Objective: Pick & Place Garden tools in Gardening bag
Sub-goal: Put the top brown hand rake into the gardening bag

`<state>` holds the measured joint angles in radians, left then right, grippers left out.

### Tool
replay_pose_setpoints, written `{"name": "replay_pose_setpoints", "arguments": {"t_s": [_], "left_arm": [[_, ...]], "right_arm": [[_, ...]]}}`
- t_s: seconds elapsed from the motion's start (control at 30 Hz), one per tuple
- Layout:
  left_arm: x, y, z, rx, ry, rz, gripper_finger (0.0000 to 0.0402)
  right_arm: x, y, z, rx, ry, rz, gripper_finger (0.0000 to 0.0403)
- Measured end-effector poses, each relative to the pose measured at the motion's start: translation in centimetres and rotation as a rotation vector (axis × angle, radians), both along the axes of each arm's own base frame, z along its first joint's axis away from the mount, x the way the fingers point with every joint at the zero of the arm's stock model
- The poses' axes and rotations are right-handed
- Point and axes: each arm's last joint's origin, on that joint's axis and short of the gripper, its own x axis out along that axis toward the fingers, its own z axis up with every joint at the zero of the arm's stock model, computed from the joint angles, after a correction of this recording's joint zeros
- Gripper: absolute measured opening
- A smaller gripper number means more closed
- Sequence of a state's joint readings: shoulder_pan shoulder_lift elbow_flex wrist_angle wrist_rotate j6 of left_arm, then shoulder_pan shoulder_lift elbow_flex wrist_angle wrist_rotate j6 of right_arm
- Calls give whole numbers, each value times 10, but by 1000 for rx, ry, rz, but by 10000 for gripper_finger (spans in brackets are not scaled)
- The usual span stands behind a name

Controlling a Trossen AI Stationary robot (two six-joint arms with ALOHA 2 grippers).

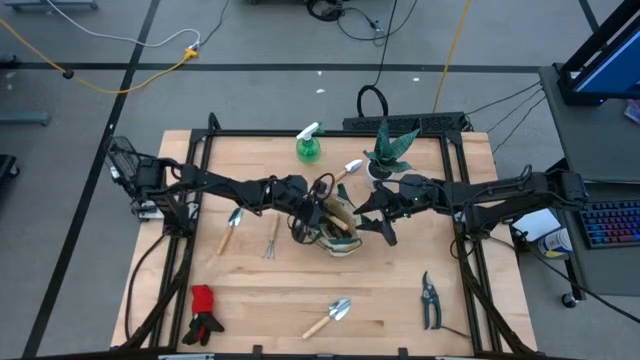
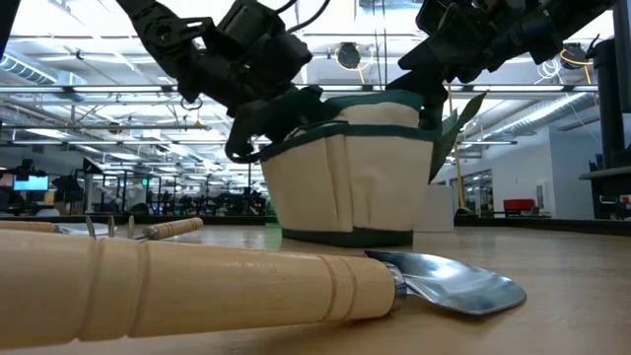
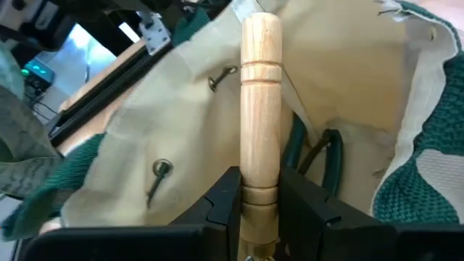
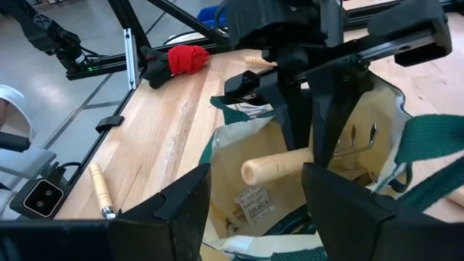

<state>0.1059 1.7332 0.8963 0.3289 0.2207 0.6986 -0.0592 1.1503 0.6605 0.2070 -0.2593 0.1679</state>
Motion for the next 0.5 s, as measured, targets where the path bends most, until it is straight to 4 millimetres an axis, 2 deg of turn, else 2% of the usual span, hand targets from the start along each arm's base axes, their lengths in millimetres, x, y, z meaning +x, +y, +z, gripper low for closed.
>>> {"name": "replay_pose_setpoints", "arguments": {"t_s": [0.3,0.5], "left_arm": [[0,-8,-2,11,20,-15,79],[-1,-9,-3,49,39,40,114]], "right_arm": [[0,0,0,-1,-1,0,210],[0,0,0,-1,-1,1,210]]}}
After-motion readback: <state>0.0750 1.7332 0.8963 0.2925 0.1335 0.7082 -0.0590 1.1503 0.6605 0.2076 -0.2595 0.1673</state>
